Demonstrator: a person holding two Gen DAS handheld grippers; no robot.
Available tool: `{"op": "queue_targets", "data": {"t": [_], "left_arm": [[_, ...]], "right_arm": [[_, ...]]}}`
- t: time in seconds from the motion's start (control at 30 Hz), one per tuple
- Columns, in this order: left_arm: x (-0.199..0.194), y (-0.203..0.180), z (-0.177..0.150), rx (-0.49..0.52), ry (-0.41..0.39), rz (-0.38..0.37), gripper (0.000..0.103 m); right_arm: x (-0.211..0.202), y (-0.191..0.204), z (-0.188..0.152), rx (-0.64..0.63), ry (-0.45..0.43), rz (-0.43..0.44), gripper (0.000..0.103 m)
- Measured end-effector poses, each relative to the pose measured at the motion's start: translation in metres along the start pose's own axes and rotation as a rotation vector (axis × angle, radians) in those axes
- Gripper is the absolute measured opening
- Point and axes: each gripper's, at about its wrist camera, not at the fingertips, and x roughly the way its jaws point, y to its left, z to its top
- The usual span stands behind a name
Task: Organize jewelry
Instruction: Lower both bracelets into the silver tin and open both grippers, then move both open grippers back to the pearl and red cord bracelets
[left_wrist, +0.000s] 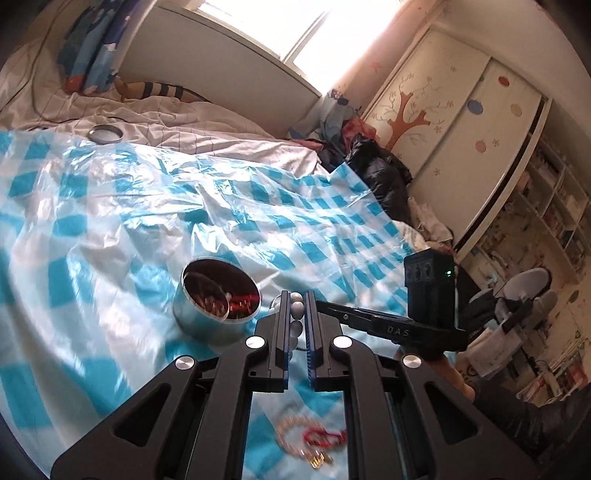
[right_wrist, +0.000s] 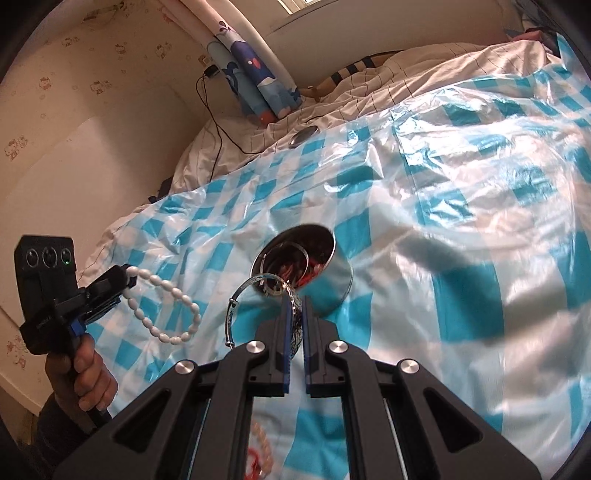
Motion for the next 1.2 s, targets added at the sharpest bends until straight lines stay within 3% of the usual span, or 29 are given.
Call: {"op": "queue_targets", "data": {"t": [0.33, 0.37, 0.5, 0.53, 0.8, 0.9, 0.97, 1.2], "left_arm": [[0.063, 0.018, 0.032, -0.016, 0.017, 0.021, 0.006], [0.072, 0.022, 0.033, -0.015, 0.03, 0.051, 0.007], [0.114, 0.045, 0.022, 0.005, 0.194, 0.296, 0.007], [0.116, 0.046, 0.021, 0.01, 0.203, 0.306, 0.007], [0.081, 0.04, 0.019, 0.034, 0.165, 0.356, 0.037], [0.06, 0.038, 0.013, 0.028, 0.152, 0.359, 0.04], [0.049, 0.036, 0.004, 0.022, 0.154, 0.365, 0.04], [0.031, 0.009, -0.052, 0.051, 0.22, 0.358, 0.042]], "right_arm": [[0.018, -0.019, 0.032, 0.03, -0.027, -0.031, 0.006], [0.022, -0.021, 0.035, 0.028, -0.026, -0.037, 0.006], [0.036, -0.022, 0.043, 0.014, -0.016, -0.055, 0.006], [0.039, -0.021, 0.045, 0.006, -0.011, -0.058, 0.006], [0.071, -0.002, 0.048, -0.072, 0.036, -0.085, 0.006], [0.084, 0.001, 0.045, -0.083, 0.072, -0.125, 0.01], [0.08, 0.001, 0.045, -0.079, 0.06, -0.132, 0.024], [0.022, 0.026, 0.041, -0.102, -0.024, -0.088, 0.033]]}}
